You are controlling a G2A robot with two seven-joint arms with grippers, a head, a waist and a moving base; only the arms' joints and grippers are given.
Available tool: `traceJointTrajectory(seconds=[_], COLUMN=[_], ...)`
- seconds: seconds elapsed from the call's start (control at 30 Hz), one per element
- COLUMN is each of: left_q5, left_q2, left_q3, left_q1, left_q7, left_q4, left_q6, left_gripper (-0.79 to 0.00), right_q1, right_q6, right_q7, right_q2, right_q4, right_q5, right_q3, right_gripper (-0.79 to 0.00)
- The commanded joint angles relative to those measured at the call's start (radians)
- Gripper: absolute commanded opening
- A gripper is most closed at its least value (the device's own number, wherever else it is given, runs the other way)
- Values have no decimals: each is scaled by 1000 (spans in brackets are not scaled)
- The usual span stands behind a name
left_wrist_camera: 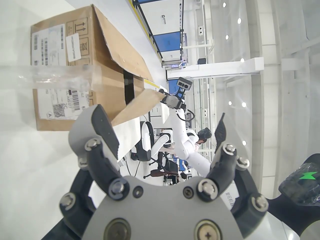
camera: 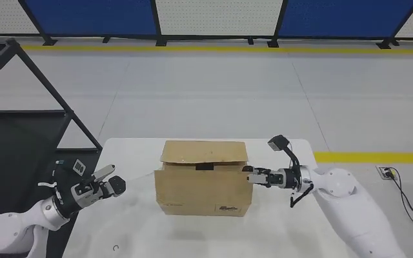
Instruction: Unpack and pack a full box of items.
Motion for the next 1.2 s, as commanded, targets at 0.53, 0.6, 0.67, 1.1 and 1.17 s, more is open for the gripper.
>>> traceJointTrajectory(seconds=[0.53, 0.6, 0.67, 1.1, 1.17], left_q5=[0, 0, 0, 0, 0], left_q2=[0, 0, 0, 0, 0], left_q3=[0, 0, 0, 0, 0], left_q1=[0, 0, 0, 0, 0], left_q7=[0, 0, 0, 0, 0], left_q4=[0, 0, 0, 0, 0], left_q6=[0, 0, 0, 0, 0], left_gripper=[0, 0, 0, 0, 0], right_q1=[-221, -217, -209, -120, -106], right_q6=[-71, -90, -105, -154, -155], right_q7=[-71, -90, -106, -154, -155], right_q2=[211, 220, 228, 241, 243], right_q4=[-332, -306, -284, -187, -184], right_q5=[-131, -134, -134, -97, -100], right_q3=[-79, -109, -138, -323, -350], right_gripper=[0, 0, 0, 0, 0])
